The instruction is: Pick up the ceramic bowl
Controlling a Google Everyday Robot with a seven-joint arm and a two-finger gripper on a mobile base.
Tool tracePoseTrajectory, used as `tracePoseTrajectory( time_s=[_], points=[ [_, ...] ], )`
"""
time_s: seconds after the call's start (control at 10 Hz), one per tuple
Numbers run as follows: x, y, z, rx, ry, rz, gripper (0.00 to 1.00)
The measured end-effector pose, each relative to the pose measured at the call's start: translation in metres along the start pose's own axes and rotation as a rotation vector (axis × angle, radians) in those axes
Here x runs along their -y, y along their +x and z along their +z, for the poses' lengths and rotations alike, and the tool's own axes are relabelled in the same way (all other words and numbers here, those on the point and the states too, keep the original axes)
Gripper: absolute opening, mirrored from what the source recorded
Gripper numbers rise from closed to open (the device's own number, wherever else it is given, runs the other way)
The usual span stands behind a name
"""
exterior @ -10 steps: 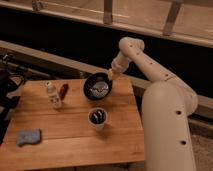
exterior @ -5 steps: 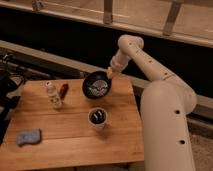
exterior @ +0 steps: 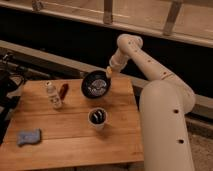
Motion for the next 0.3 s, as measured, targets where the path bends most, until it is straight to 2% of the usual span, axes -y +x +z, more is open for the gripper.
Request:
tracePoseTrajectory(
  time_s=[0.3],
  points=[
    [-0.0008, -0.0016, -0.0006, 0.002, 0.001, -0.003, 0.17]
  ],
)
